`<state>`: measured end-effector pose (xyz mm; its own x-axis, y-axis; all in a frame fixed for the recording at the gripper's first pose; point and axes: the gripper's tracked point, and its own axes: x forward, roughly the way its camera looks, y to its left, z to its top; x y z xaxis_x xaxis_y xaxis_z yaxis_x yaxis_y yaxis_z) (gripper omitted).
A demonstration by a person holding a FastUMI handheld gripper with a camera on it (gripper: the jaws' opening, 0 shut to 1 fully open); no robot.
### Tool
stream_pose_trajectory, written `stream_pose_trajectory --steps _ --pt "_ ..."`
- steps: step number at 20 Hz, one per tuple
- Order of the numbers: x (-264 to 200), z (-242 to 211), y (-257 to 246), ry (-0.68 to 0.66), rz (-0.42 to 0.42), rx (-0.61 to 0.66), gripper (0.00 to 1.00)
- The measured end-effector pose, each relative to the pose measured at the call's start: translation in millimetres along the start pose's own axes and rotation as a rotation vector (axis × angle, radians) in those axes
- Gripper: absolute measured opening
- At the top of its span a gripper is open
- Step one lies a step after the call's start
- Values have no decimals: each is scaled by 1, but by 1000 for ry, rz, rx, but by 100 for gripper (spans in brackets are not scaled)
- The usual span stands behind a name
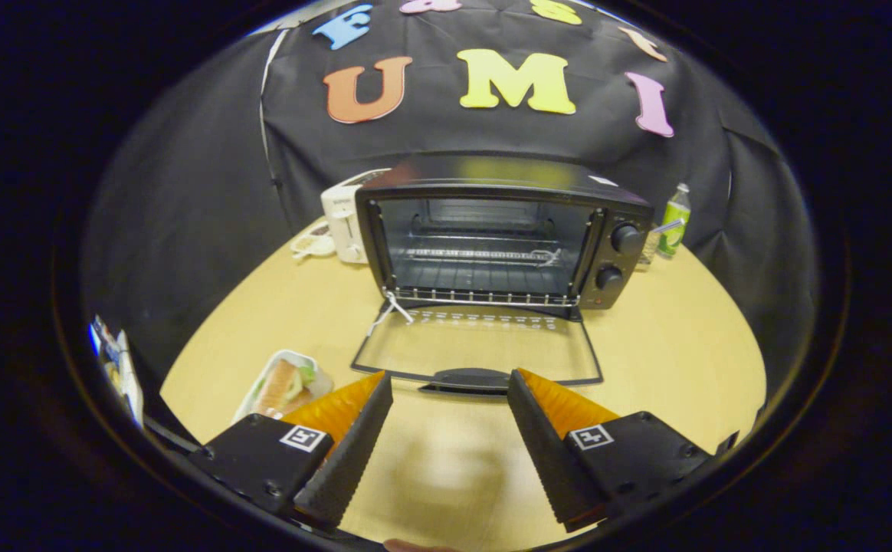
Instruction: Open the toaster oven, put the food inside, and close the toaster oven door.
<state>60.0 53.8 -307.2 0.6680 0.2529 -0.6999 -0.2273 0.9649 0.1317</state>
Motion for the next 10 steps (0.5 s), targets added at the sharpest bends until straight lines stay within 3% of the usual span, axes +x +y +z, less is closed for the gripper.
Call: stream_pose_trajectory --steps 10 --pt "-25 -26 99 223 487 220 90"
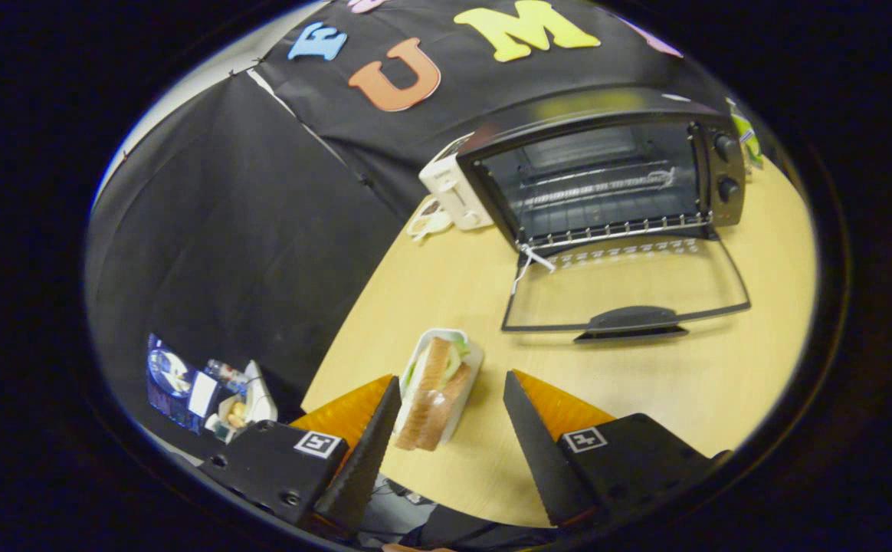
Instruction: Open the toaster oven, put the food inside, and close the toaster oven door.
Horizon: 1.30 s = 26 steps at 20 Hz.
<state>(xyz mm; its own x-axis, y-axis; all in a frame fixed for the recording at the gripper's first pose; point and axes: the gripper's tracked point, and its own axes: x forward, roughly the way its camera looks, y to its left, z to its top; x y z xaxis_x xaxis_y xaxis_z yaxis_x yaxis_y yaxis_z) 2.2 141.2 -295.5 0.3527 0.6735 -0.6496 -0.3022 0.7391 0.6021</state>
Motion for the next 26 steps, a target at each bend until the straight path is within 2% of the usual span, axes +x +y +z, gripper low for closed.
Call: stream_pose_trajectory --steps 2,6,9,11,14,20,26 --pt "4 -9 7 55 31 23 89" --pt "17 -14 8 112 29 36 87" --pt "18 -17 11 153 59 143 83" --pt "23 -14 3 169 47 212 79" --pt "31 -16 2 199 91 252 71" --pt "35 -28 5 235 97 168 45" --pt "26 -25 9 221 104 154 40"
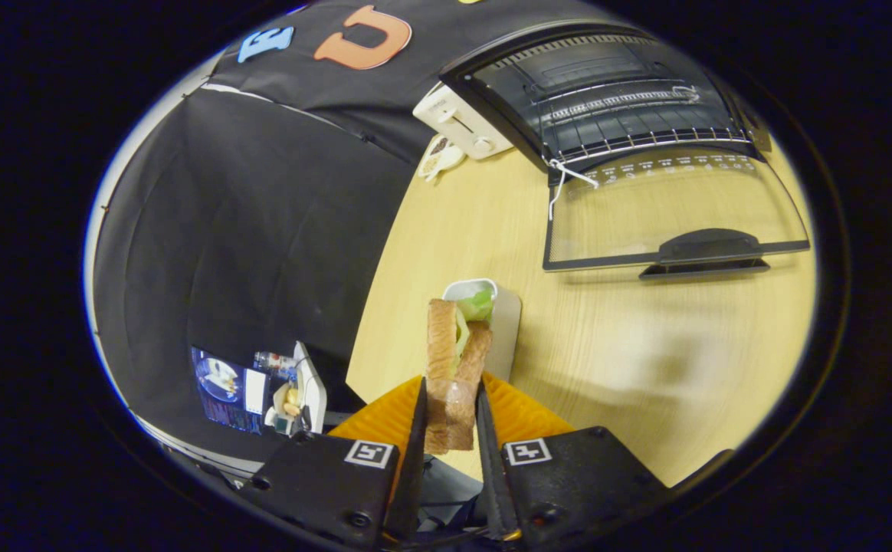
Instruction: Open the toaster oven, put the food inside, and close the toaster oven door.
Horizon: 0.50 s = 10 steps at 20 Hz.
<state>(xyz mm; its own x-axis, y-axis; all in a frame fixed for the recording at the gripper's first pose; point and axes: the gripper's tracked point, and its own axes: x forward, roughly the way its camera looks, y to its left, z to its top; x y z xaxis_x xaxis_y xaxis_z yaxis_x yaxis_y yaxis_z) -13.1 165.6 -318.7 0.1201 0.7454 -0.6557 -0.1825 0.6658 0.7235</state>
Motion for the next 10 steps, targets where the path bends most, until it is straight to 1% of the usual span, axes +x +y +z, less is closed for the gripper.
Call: stream_pose_trajectory --steps 3,8,10 --pt "-11 7 6 -28 40 18 40" --pt "-17 11 17 -31 154 80 36" --pt "-20 12 25 -22 221 132 35"
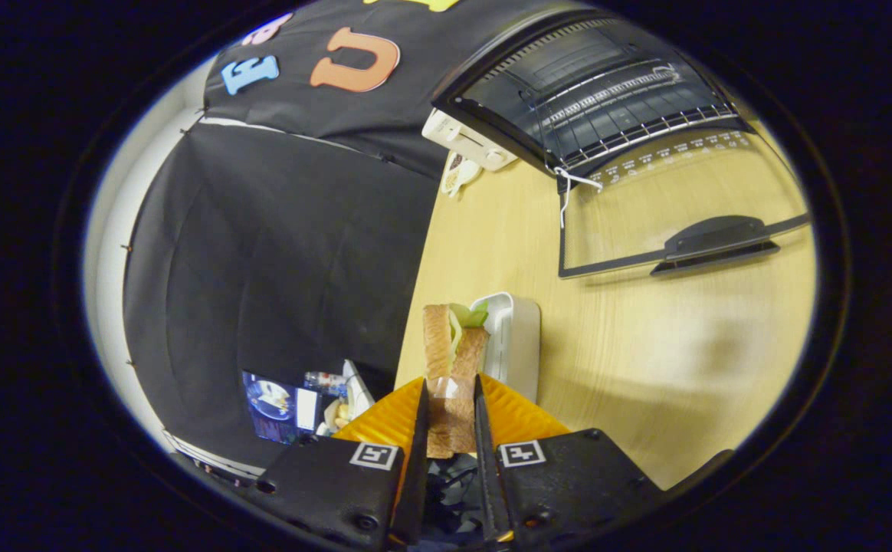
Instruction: Open the toaster oven, put the food inside, and close the toaster oven door.
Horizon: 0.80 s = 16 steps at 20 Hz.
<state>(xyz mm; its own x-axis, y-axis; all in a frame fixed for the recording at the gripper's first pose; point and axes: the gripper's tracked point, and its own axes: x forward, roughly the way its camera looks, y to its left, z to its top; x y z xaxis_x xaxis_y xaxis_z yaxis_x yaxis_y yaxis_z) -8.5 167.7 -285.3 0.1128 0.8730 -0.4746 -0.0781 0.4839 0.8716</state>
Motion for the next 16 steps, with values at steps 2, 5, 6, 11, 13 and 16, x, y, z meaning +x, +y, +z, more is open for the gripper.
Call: stream_pose_trajectory --steps 2,5,6,11,13,16 --pt "-2 7 9 -15 82 68 35" --pt "-10 27 13 -104 131 94 34" --pt "-13 34 12 -135 133 92 34" --pt "-31 73 10 -330 213 185 34" --pt "-38 89 -1 -408 208 208 34" --pt "-47 111 -12 -504 212 204 34"
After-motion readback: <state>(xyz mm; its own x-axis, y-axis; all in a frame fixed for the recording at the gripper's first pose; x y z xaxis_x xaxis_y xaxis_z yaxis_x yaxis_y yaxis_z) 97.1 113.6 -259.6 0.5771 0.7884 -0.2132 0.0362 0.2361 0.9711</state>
